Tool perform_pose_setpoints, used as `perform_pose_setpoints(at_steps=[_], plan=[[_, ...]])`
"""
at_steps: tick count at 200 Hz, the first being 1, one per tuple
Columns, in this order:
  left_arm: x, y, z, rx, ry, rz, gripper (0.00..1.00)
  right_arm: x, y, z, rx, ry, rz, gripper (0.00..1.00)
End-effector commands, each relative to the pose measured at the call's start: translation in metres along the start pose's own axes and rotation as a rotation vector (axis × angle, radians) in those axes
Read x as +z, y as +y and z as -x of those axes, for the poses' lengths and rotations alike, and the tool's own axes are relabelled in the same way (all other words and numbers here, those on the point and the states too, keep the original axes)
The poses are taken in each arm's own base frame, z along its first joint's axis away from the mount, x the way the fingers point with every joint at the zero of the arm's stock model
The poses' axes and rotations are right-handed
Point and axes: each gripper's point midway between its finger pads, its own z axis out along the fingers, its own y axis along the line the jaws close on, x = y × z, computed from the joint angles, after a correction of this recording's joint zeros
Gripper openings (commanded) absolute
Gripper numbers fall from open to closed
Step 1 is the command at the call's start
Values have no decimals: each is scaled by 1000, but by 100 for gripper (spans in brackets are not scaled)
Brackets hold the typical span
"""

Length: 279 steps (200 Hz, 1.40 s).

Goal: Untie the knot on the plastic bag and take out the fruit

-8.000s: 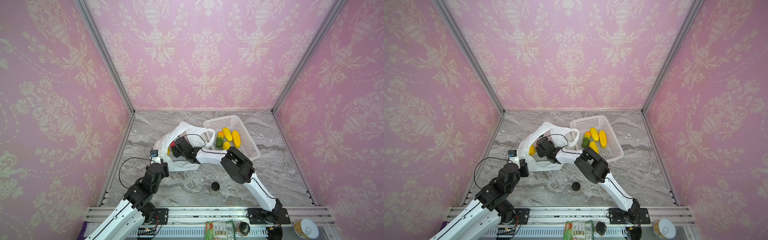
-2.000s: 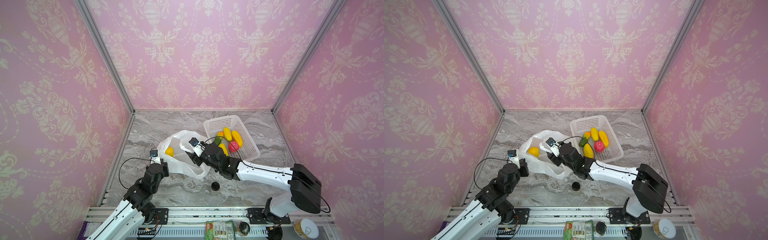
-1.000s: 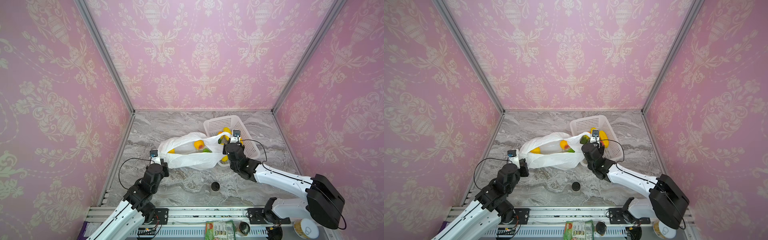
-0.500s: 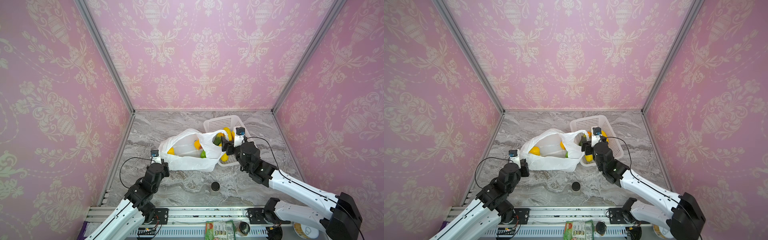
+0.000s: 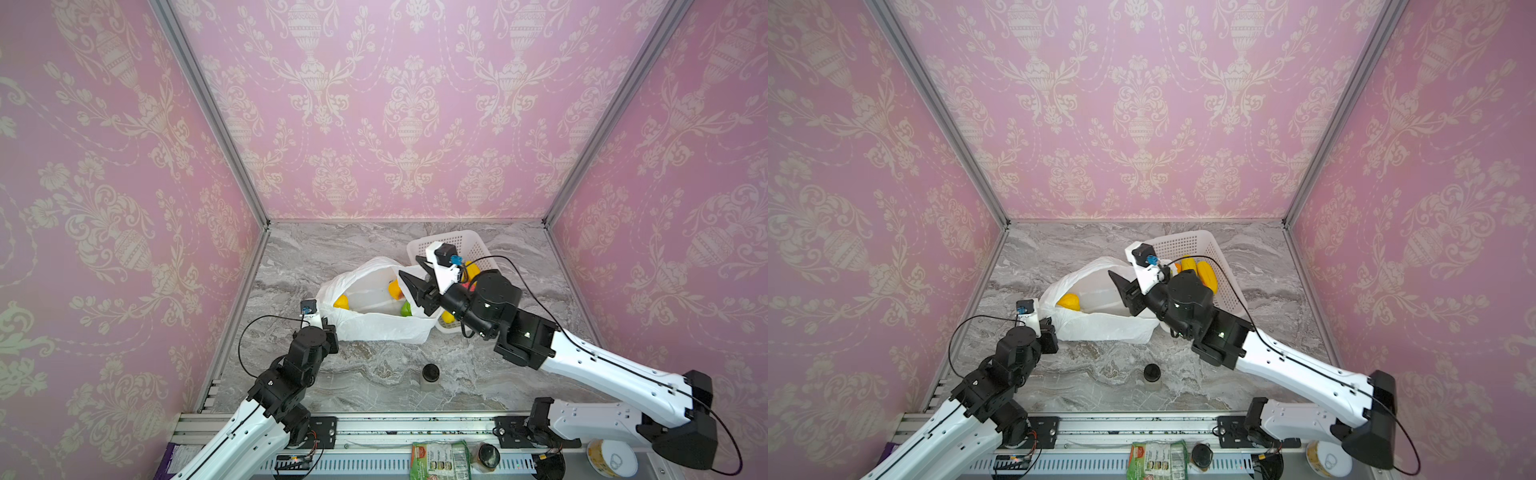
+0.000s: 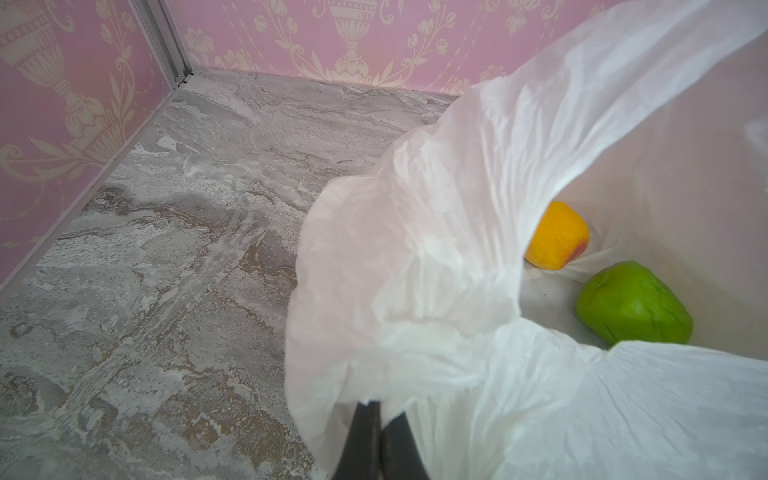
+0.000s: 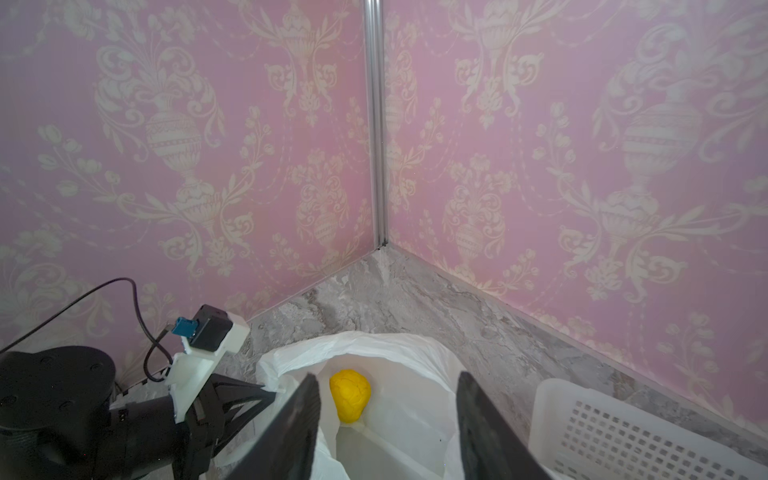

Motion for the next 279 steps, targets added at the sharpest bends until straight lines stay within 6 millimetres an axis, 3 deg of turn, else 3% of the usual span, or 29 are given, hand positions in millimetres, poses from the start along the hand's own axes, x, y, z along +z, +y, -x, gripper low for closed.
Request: perform_pose_setpoints(at_steps=[1,31,34,70,115,163,203,257,261,279], plan=[[-3,1,1,-5,-3,-11,0,43,21,-92,-13,258,48,48],[-15,2,12,-17,-40,-27,0,81,25,-168,16,399,20,43],[-16,2,14,-19,-45,-28,0,88,27,-159,23,381,20,42],[-30,1,29,-42,-64,-49,0,113,37,-199,54,471,37,40],[-37,10,40,-27,-55,13,0,118,100,-218,104,454,239,57],[-56,10,64,-34,-10,31,0,134,138,-254,145,503,316,59],[-89,12,96,-37,-19,9,0,129,153,-254,127,472,402,56],[-73,-11,75,109,223,-25,0,95,176,-230,33,359,628,56],[-74,-11,76,124,235,-24,0,88,173,-243,23,385,631,56],[-80,-15,84,158,237,-51,0,82,167,-235,-1,370,621,56]])
